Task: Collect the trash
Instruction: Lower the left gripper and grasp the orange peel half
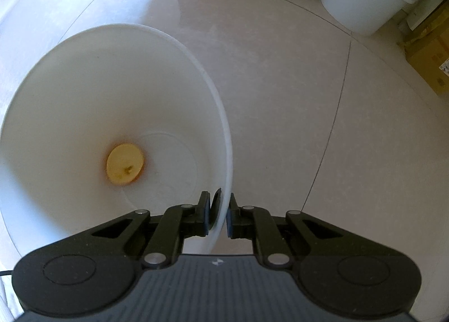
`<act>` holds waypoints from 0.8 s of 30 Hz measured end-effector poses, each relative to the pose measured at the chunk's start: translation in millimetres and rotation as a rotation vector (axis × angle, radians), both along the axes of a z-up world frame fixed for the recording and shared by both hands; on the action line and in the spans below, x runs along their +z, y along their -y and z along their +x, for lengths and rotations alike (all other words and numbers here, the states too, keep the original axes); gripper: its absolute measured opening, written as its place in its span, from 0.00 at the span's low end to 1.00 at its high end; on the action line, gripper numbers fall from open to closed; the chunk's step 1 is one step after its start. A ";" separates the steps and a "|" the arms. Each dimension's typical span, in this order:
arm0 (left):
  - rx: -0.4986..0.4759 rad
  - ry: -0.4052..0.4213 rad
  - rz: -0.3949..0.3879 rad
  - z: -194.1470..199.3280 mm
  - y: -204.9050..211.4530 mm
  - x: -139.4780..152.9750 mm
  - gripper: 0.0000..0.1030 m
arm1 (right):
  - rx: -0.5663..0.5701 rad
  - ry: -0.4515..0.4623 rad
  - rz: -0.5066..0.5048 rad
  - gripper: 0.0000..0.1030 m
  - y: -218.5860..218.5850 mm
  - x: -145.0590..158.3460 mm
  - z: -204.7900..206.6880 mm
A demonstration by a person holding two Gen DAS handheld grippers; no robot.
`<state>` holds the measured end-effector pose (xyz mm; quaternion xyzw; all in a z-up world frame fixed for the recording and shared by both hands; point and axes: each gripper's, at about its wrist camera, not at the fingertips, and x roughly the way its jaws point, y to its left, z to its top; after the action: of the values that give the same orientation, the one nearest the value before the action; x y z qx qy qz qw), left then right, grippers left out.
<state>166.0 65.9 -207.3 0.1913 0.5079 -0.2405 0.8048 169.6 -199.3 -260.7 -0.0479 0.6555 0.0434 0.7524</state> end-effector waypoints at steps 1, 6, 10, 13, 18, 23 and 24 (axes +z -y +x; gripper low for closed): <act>0.013 -0.005 0.008 -3.3 -12.4 -7.4 0.96 | 0.001 -0.002 -0.001 0.13 -0.3 0.0 0.4; 0.074 -0.029 0.101 -21.2 -66.6 -64.4 0.97 | -0.005 0.001 0.000 0.13 1.0 0.7 0.7; 0.152 -0.035 0.125 -34.7 -108.3 -118.1 0.97 | -0.003 0.011 -0.004 0.13 0.8 1.0 -1.9; 0.232 -0.081 0.088 -42.0 -143.3 -157.1 0.97 | -0.002 0.012 -0.012 0.14 -0.5 0.6 -3.4; 0.246 -0.160 0.074 -58.2 -181.4 -200.6 0.97 | -0.005 0.012 -0.023 0.14 -4.1 -0.3 -3.9; 0.132 -0.088 0.090 -71.1 -177.5 -217.7 0.97 | -0.011 0.011 -0.030 0.14 -6.4 -0.7 -3.7; 0.111 -0.085 0.086 -71.1 -177.9 -221.2 0.97 | -0.011 0.012 -0.031 0.14 -6.5 -1.0 -3.9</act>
<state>94.9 243.9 -428.5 0.1870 0.5611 -0.1813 0.7857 165.7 -192.8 -261.7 -0.0562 0.6520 0.0286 0.7556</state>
